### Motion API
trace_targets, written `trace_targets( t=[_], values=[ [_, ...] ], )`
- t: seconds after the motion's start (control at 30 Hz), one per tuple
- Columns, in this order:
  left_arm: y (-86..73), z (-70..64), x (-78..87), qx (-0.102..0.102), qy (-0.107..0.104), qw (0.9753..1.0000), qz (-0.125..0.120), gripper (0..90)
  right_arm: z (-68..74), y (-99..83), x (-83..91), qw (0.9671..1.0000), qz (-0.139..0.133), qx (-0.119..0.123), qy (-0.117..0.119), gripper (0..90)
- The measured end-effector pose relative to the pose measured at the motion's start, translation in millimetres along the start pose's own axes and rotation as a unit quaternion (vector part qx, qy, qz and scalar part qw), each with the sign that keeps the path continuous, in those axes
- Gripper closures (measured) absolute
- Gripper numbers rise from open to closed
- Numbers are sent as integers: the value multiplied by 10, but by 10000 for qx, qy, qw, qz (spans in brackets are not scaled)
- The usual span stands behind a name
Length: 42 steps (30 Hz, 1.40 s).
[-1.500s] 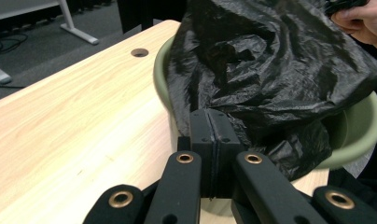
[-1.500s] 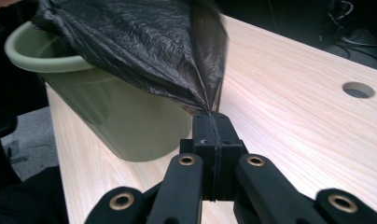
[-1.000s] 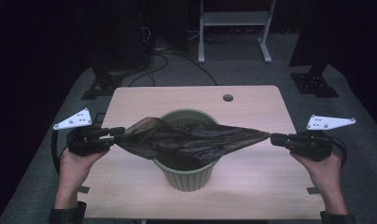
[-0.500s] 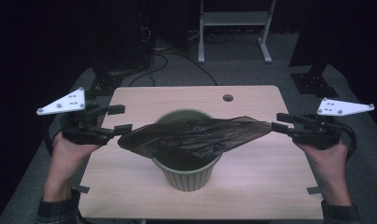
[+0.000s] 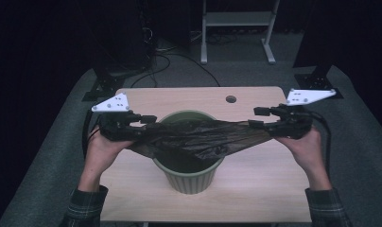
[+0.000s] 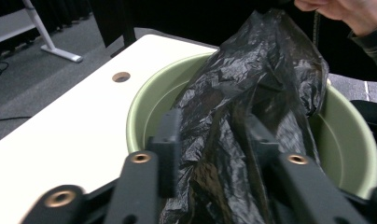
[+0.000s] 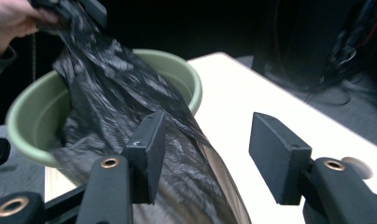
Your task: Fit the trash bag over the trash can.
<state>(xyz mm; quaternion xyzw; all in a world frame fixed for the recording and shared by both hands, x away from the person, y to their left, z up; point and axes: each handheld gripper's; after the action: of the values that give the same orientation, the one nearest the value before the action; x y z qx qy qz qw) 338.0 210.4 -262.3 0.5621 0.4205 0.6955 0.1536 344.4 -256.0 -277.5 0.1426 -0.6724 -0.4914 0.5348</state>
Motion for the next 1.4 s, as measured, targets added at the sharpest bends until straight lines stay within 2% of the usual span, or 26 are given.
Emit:
trace_targets(
  t=[0.1,0.17,0.23,0.3,0.4,0.5,0.7,0.83,0.97,1.0,1.03,1.17,1.27,1.37,1.4],
  values=[
    [-22,26,0,28,-43,10000,1,756,-81,20,-182,9997,182,-22,133,538],
    [-33,45,4,56,-63,10000,-9,808,-127,21,-273,9993,242,-19,269,692],
    [-42,66,9,78,-89,9999,-24,856,-144,20,-312,9994,205,-38,287,816],
    [-48,97,13,118,-94,9999,-53,899,-168,26,-343,9994,181,-36,292,897],
    [-56,137,17,180,-105,9997,-99,900,-190,31,-357,9993,119,-75,335,897],
    [-64,253,21,312,28,9993,-206,900,-258,54,-386,9995,12,-193,247,899],
    [-93,509,-99,586,321,9977,-118,900,-416,116,-580,9990,-18,-429,120,899],
    [-165,652,-219,716,415,9966,-63,900,-523,123,-764,9983,101,-577,15,899],
    [-243,707,-319,805,439,9958,22,900,-585,77,-941,9975,292,-642,-80,898],
    [-275,725,-352,838,433,9955,66,900,-585,77,-941,9975,292,-642,-80,898],
    [-341,758,-417,914,417,9947,199,900,-605,27,-1024,9967,407,-695,-86,899],
    [-448,802,-553,1048,435,9920,553,900,-625,-62,-1172,9948,658,-769,-115,899],
    [-509,811,-617,1117,412,9902,730,899,-625,-126,-1275,9934,837,-778,-141,899],
    [-544,811,-634,1165,355,9897,748,899,-623,-175,-1333,9923,924,-820,-96,897],
    [-542,807,-622,1165,358,9899,725,899,-621,-176,-1321,9927,894,-804,-99,866]
  ],
)
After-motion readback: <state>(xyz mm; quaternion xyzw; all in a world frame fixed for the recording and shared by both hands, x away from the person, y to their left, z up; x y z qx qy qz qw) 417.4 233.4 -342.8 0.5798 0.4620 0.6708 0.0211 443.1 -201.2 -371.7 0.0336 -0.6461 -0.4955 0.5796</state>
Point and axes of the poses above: each handheld gripper's, and its own axes: x roughly backward along the jaws, y roughly out of its top, z roughly to its left, and after that the axes turned 12 degrees about z, right-handed
